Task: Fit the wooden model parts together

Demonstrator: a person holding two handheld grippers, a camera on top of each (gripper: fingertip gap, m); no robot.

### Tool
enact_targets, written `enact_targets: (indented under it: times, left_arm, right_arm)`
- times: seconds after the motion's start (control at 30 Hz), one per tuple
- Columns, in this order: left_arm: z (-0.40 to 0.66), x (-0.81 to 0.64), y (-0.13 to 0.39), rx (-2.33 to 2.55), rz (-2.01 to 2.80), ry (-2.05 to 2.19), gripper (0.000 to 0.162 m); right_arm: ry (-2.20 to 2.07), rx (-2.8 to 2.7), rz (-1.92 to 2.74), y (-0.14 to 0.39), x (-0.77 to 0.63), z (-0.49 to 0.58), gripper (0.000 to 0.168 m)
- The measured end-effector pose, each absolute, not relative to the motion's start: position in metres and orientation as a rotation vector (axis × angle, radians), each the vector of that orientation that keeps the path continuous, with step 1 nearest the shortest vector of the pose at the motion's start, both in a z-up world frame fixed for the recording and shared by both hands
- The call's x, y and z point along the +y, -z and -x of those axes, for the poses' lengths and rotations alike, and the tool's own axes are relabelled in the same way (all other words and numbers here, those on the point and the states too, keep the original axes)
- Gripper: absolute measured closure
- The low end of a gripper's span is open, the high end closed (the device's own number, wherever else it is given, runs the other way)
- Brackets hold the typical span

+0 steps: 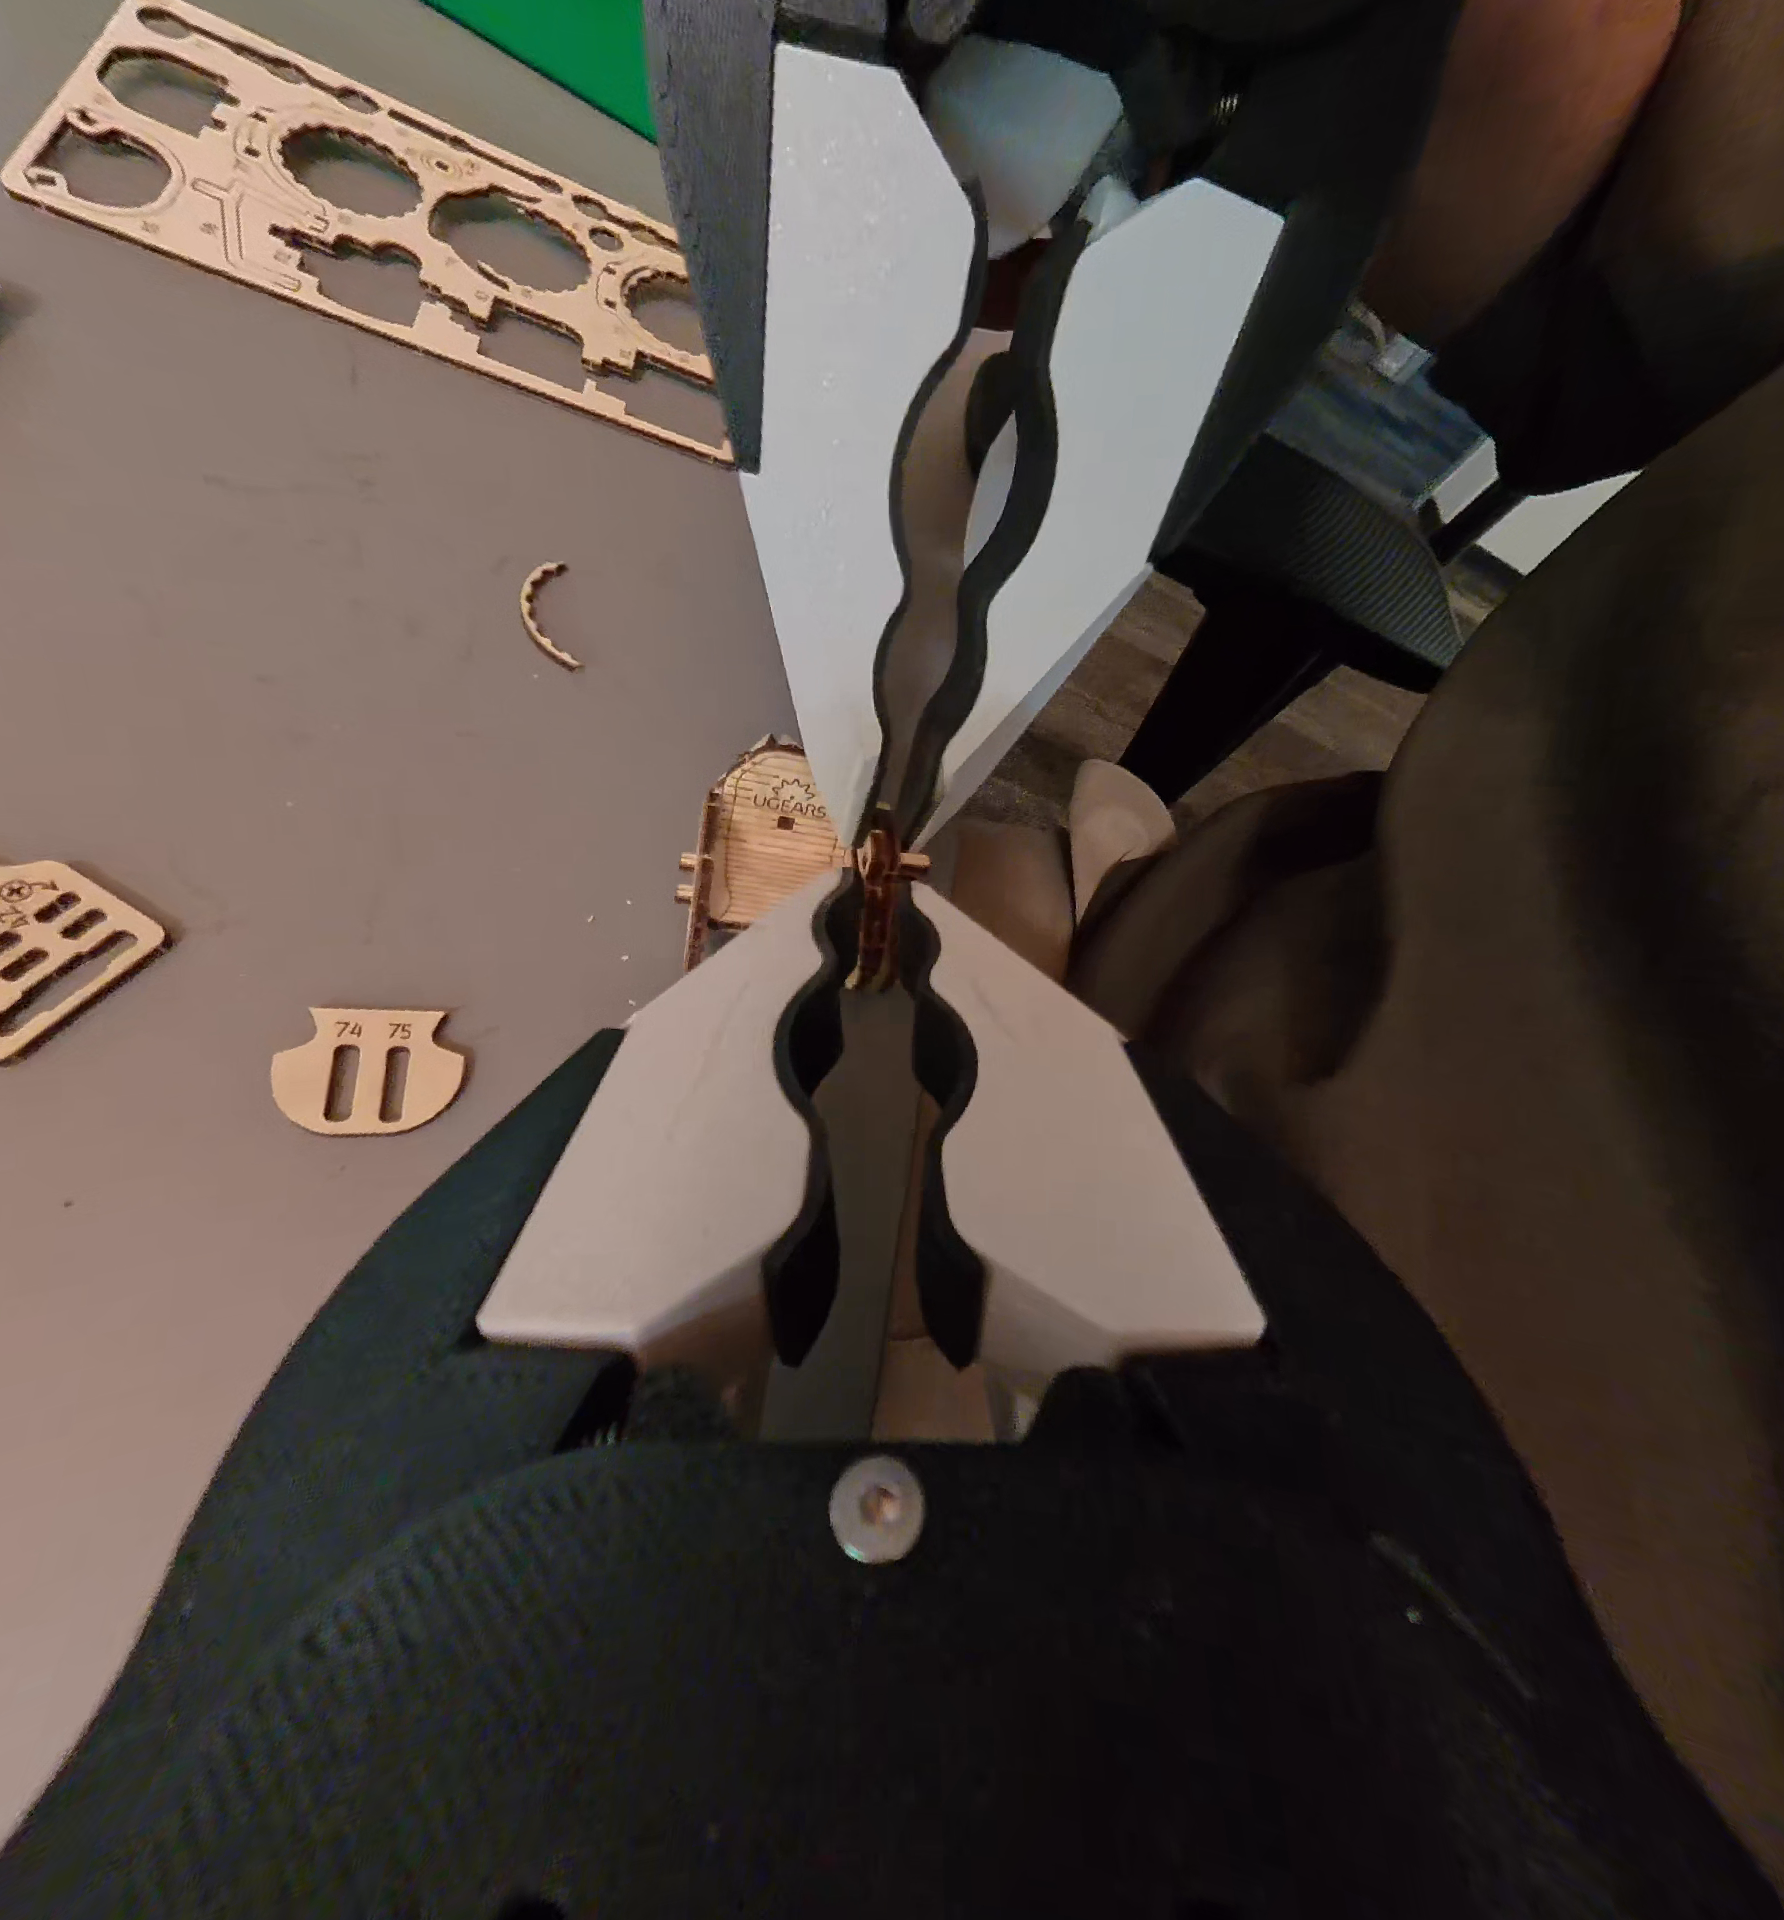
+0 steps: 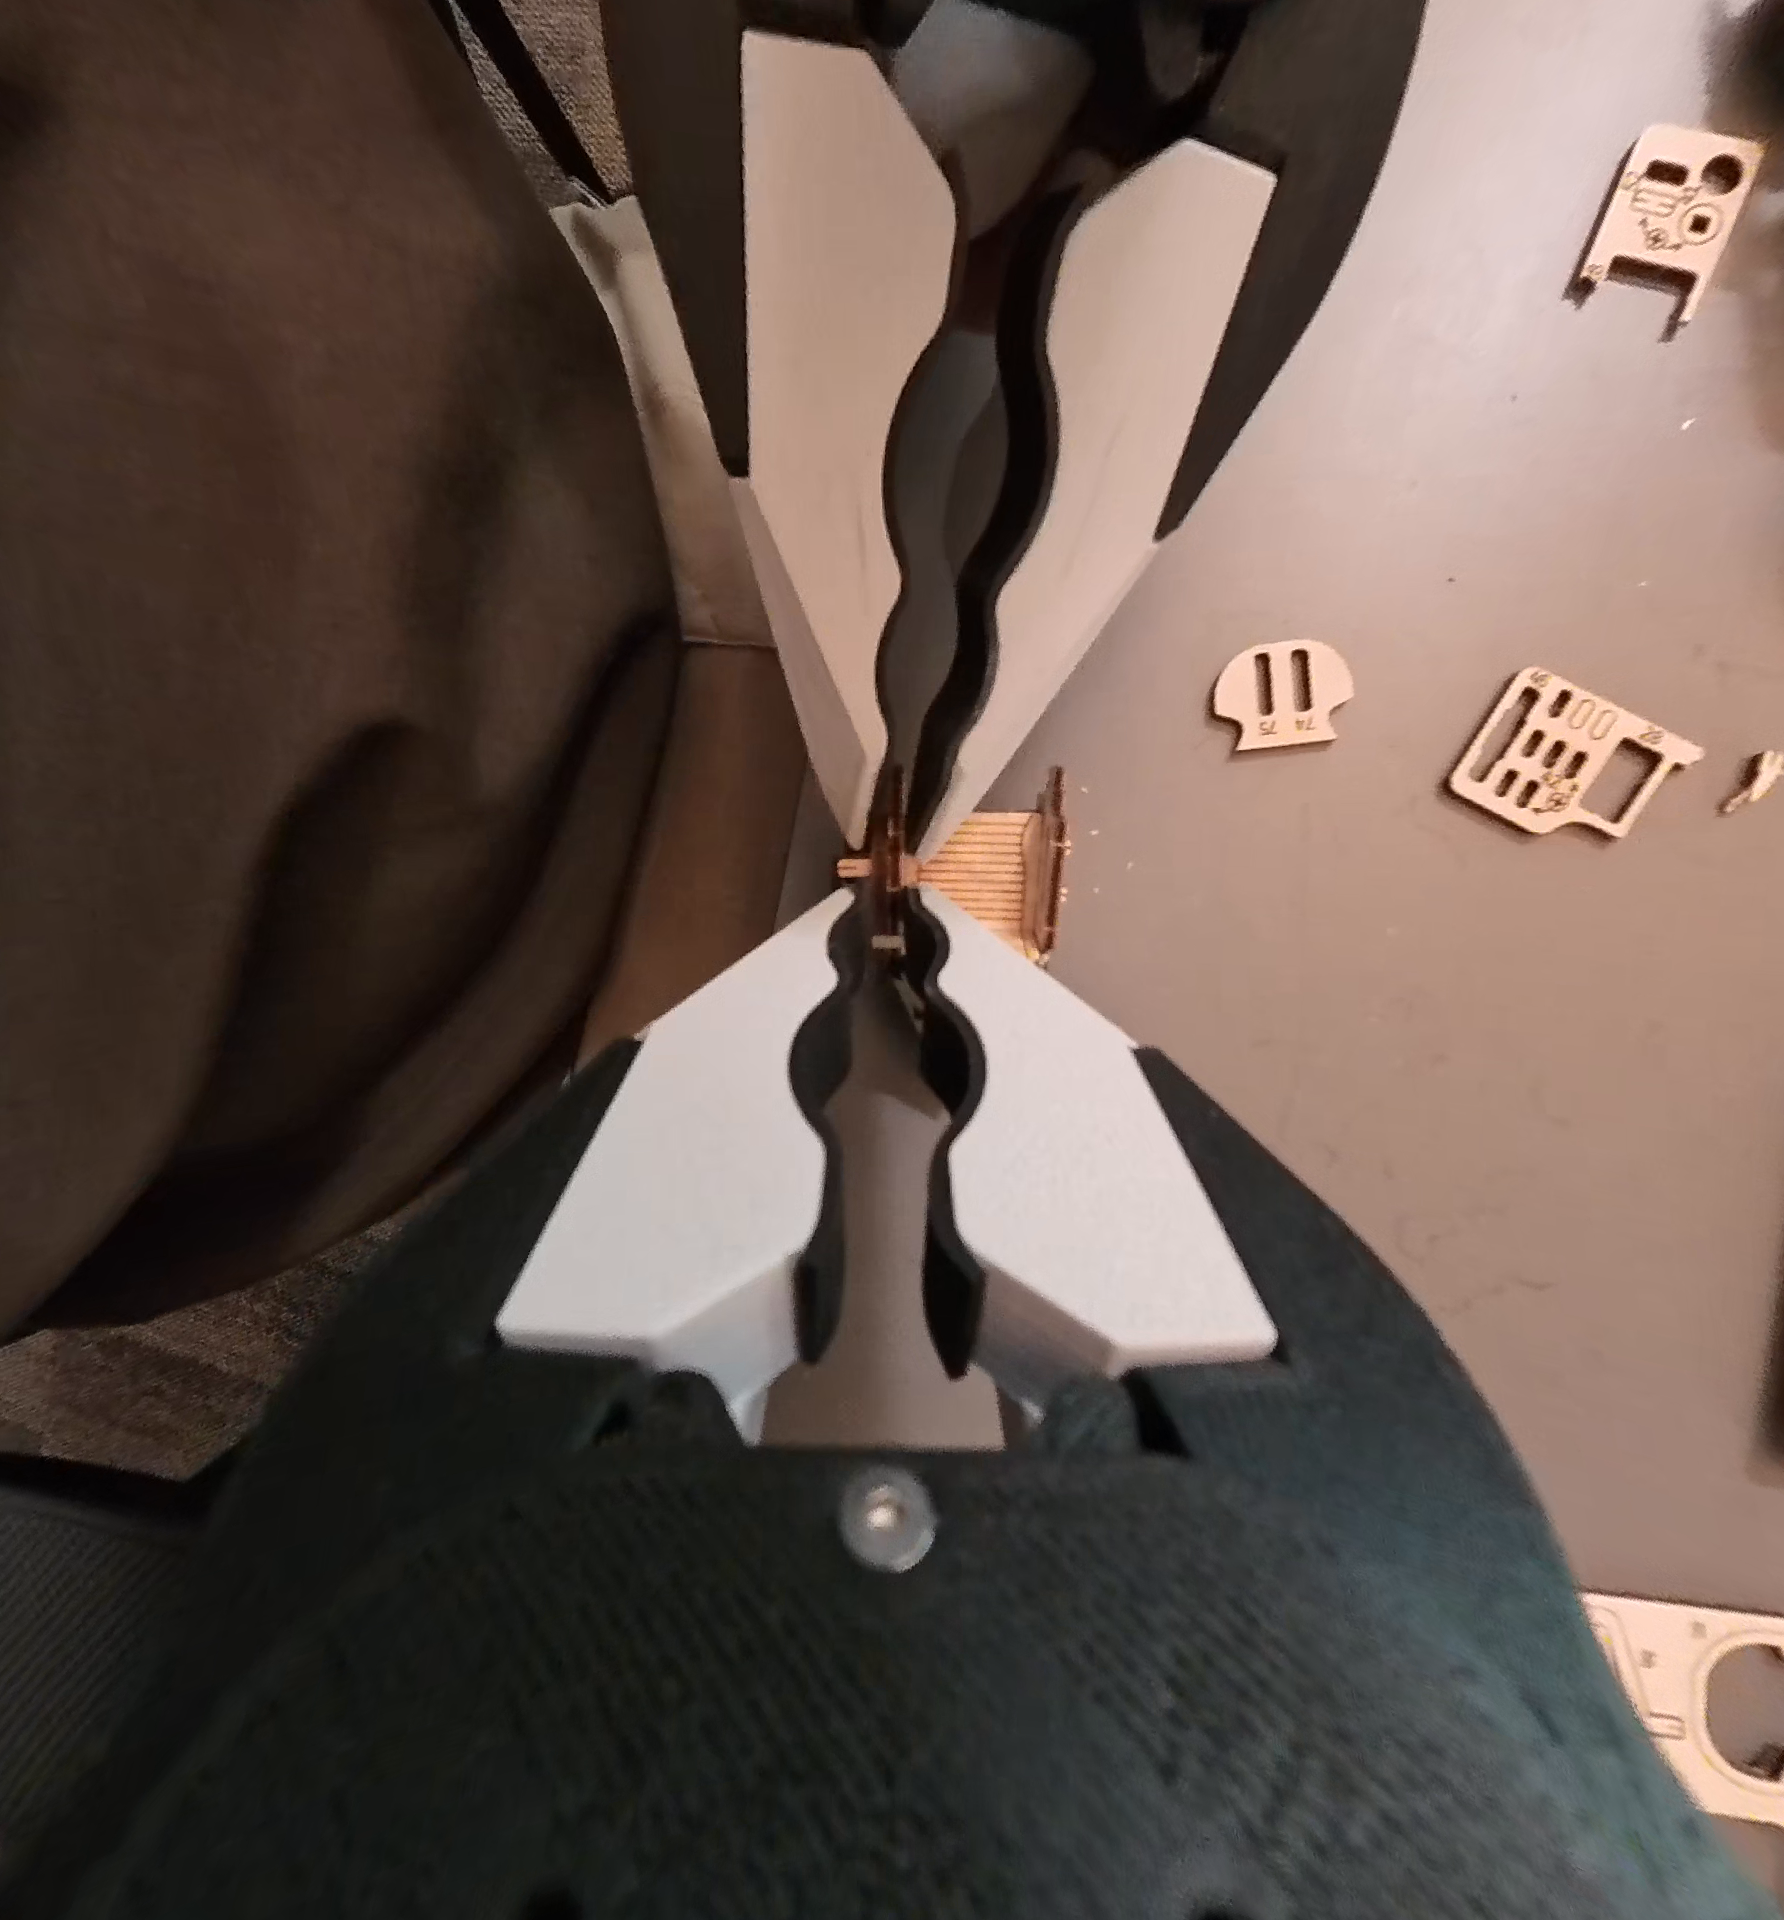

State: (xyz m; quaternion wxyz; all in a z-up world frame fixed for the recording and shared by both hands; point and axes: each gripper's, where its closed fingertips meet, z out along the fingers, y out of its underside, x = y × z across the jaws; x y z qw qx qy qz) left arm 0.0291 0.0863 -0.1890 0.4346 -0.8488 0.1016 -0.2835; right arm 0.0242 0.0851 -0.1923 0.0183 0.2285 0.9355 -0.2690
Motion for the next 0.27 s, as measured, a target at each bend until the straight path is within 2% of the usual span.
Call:
enact_targets:
  times: [0.03, 0.07, 0.17, 0.27]
  left_arm:
    - [-0.029, 0.086, 0.189, 0.255, 2.112, 0.705, 0.158]
    - [-0.029, 0.086, 0.189, 0.251, 2.11, 0.706, 0.158]
    - [-0.028, 0.086, 0.189, 0.238, 2.105, 0.715, 0.159]
    - [-0.027, 0.086, 0.189, 0.241, 2.104, 0.71, 0.159]
  right_arm:
    - [0.84, 2.904, -0.712, 0.192, 0.085, -0.024, 0.164]
    - [0.845, 2.905, -0.717, 0.192, 0.085, -0.024, 0.164]
    - [0.894, 2.904, -0.75, 0.184, 0.088, -0.023, 0.148]
    - [0.999, 2.935, -0.839, 0.17, 0.099, -0.018, 0.143]
